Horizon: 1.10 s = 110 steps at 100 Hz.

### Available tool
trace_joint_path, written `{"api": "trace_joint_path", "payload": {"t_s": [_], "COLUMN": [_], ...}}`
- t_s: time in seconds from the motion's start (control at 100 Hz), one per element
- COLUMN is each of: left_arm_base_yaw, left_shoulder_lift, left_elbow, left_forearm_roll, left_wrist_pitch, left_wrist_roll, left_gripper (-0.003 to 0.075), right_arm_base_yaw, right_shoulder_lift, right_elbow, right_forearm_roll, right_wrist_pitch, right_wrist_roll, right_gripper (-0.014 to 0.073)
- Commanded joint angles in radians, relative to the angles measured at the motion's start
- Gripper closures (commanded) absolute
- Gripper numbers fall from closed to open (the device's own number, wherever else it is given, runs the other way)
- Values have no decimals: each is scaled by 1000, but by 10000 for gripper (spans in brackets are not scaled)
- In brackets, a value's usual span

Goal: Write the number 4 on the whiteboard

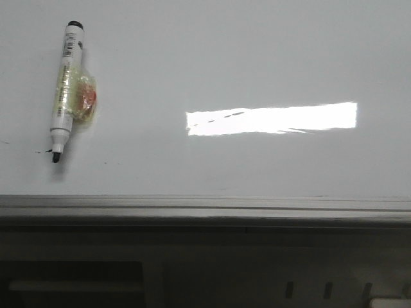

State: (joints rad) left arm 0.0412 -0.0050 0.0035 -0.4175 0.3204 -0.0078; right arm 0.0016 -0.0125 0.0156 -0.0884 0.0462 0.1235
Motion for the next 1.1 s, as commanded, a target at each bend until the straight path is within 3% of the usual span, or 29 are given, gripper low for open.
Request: {"api": "trace_joint_path", "payload": {"t_s": [0.0,0.18,0.28,0.39,0.51,0.65,0.78,0.89,0.98,1.09], "left_arm_base_yaw": [-8,-8,-8,-15,-19,-19,-19,-63,-109,-189], "left_shoulder_lift": [-25,-25,-25,-25,-9,87,238,336,391,452], "left_elbow": [34,34,32,-1,-80,-214,-352,-443,-493,-535], "left_forearm_roll": [-272,-497,-560,-563,-563,-523,-395,-285,-225,-203], "left_wrist_pitch": [-77,-102,-106,-76,-15,66,201,243,259,261], "left_wrist_roll": [-10,-10,-10,28,207,379,494,524,526,528], "left_gripper": [741,741,741,741,741,741,741,736,642,370], "right_arm_base_yaw": [-6,-6,-6,-6,-6,-6,-6,-6,-6,-6], "right_shoulder_lift": [-12,-12,-12,-12,-4,62,131,169,178,185], "right_elbow": [20,20,7,-55,-174,-321,-429,-484,-516,-542], "right_forearm_roll": [59,233,334,354,339,334,334,334,336,346], "right_wrist_pitch": [-196,-229,-227,-188,30,303,432,479,502,502], "right_wrist_roll": [7,9,16,18,15,-85,-223,-239,-239,-239], "right_gripper": [648,648,648,648,648,648,648,648,645,586]}}
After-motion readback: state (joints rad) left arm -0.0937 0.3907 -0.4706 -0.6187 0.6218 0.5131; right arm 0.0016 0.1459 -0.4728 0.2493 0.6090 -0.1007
